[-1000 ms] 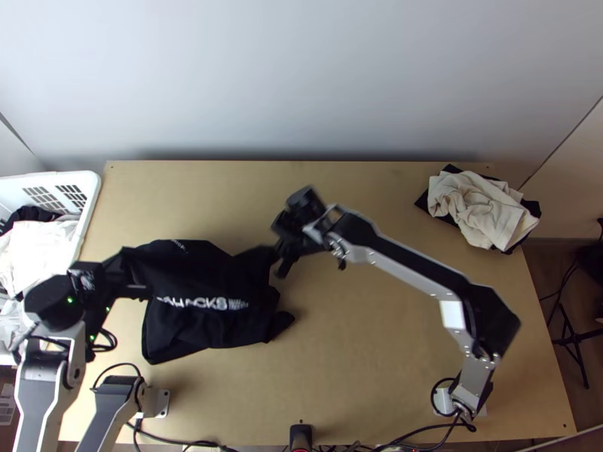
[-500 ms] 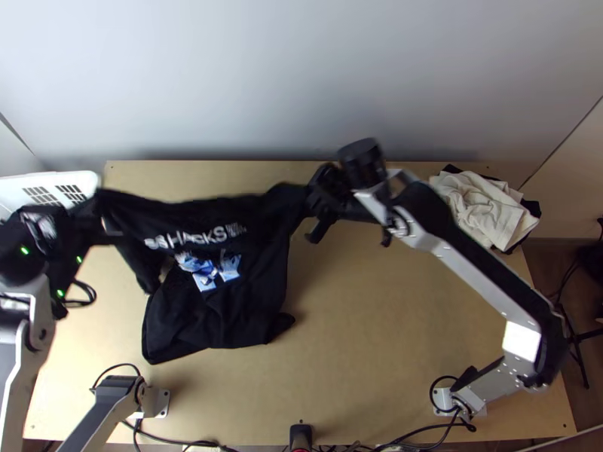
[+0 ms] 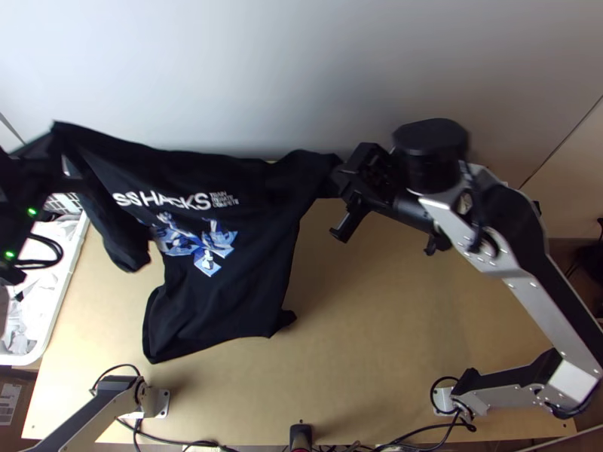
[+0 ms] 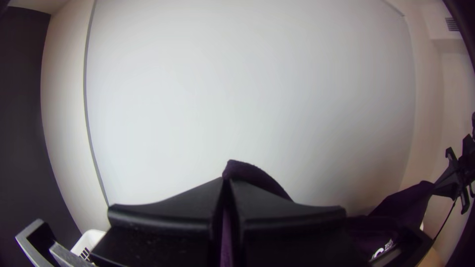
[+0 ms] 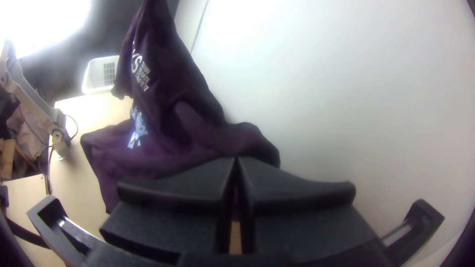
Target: Fold the t-shirt
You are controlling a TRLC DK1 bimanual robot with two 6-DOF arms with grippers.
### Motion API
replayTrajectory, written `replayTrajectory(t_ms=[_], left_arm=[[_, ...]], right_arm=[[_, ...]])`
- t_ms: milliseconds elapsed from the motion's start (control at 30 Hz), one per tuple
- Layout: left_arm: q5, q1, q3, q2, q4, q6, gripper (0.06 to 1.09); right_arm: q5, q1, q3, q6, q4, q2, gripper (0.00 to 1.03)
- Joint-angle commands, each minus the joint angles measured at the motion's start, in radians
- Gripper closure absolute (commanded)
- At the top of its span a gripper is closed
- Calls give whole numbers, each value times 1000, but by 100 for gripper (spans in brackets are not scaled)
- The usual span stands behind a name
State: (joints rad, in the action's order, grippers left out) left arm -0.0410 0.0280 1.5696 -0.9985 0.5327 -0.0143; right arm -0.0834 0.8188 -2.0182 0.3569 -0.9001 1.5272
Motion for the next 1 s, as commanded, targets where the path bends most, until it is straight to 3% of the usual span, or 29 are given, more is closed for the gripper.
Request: replayTrajectory(t_ms=[0, 233, 500, 733, 967], left_arm=[[-13, 21, 182, -51, 23, 16, 105], [-88, 21, 313, -55, -11, 22, 105], [-157, 26, 471, -55, -77, 20, 105], [-172, 53, 529, -57, -119, 13, 105], [-184, 78, 512, -68, -125, 16, 105]], right_arm=[[-70, 75, -89, 53, -10, -32, 100], [-139, 175, -143, 131, 56, -30, 100], [-200, 279, -189, 234, 256, -24, 100], [-223, 390, -177, 398, 415, -18, 100], [-219, 431, -148, 412, 425, 30, 100]])
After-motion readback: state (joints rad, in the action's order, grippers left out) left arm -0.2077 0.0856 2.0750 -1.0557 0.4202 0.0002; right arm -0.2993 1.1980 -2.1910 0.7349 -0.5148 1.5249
